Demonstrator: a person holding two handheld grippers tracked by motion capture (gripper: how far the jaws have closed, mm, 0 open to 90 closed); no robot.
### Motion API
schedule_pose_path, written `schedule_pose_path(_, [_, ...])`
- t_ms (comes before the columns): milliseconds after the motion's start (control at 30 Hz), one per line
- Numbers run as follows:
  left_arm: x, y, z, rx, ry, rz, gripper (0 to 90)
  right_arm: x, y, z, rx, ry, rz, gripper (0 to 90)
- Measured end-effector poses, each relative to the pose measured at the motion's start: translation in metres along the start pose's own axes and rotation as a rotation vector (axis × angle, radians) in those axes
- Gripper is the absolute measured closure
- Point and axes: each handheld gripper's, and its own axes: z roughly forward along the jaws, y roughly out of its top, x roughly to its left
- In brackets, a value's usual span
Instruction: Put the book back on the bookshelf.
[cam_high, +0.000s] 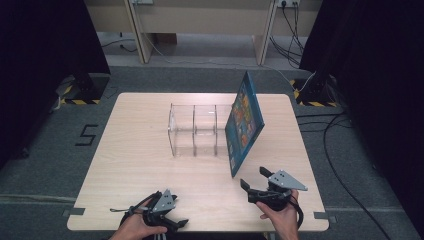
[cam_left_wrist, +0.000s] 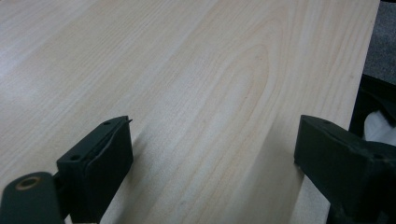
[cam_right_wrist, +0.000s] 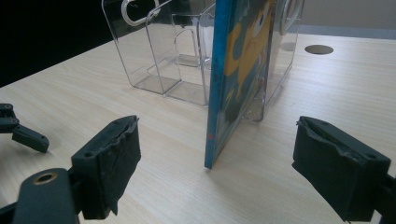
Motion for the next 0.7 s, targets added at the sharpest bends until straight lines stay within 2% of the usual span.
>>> schedule_pose_path(700, [-0.001,0.0,0.001,-0.003,-0.008,0.01,8.7,0.002,-0.007,-0.014,0.013,0.008,0.002,15.9])
